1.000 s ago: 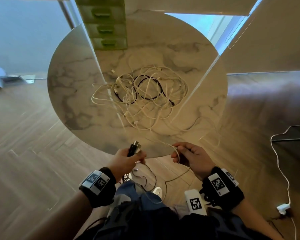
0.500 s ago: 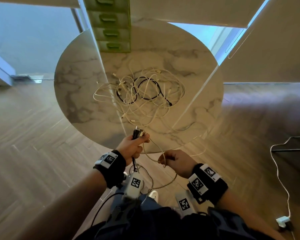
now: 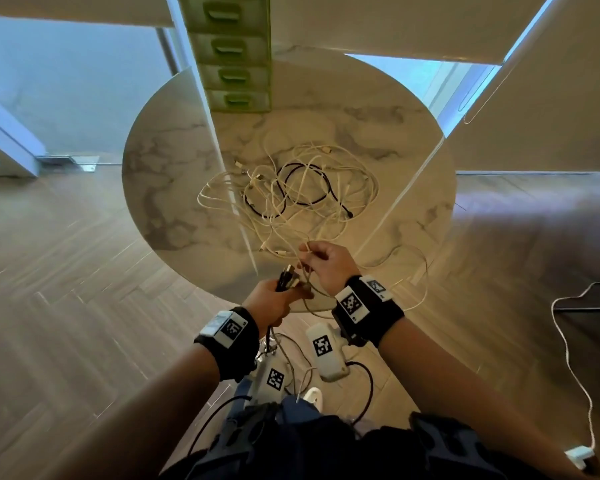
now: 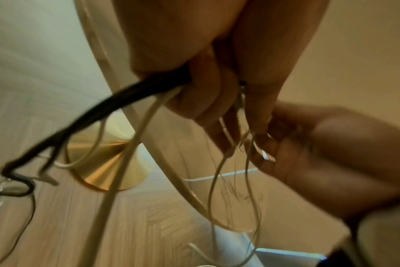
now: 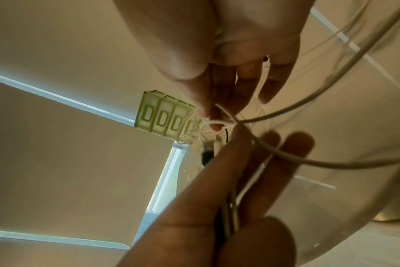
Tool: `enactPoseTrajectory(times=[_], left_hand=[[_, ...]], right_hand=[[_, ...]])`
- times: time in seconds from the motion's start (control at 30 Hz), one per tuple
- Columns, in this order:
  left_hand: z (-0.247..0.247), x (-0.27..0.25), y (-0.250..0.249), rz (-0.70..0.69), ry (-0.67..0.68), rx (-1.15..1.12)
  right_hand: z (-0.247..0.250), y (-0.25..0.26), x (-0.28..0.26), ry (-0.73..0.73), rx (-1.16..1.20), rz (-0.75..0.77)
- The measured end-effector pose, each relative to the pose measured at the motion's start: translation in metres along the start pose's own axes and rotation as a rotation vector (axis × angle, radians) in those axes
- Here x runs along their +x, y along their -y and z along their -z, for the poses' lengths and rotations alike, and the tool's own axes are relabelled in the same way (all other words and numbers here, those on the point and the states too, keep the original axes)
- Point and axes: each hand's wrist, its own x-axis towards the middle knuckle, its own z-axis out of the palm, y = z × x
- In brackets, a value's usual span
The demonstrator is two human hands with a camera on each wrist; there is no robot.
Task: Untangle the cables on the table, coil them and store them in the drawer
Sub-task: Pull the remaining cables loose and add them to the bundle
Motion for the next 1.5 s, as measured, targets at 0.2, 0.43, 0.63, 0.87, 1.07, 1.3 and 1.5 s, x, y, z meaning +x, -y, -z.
enactPoseTrajectory(times=[0.2,0.43,0.63,0.87,1.07,1.3,1.5], left_hand=[[0.013,0.010,-0.019,0.057,-0.052,-0.328],[0.017,0.032,-0.052,-0.021,0.050,-0.539],[0.035,0.045,-0.065,-0.050,-0.014,-0.533],[0.008,0.028,-0.037,-0.067,0.085,-0.274],[0.002,0.018,-0.027,-0.100,0.068,-0.125],[0.017,0.034,-0.026,-0.074,-0.032,-0.240],[0.003,0.040,-0.031,-0.122,-0.085,-0.207]], right_hand=[[0.008,-0.013,-0.009,-0.079,-0.204,0.077],[0.017,-0.017,-0.059,-0.011,-0.352,0.235],[0.041,-0.074,-0.098,0.145,-0.480,0.083],[0.032,-0.039,-0.070,0.067,-0.377,0.086],[0.004,-0.014,-0.035,0.077,-0.011,-0.019],[0.017,-0.013,-0.035,-0.049,0.353,-0.139],[0.031,-0.024,-0.039,-0.150,0.351,-0.172]])
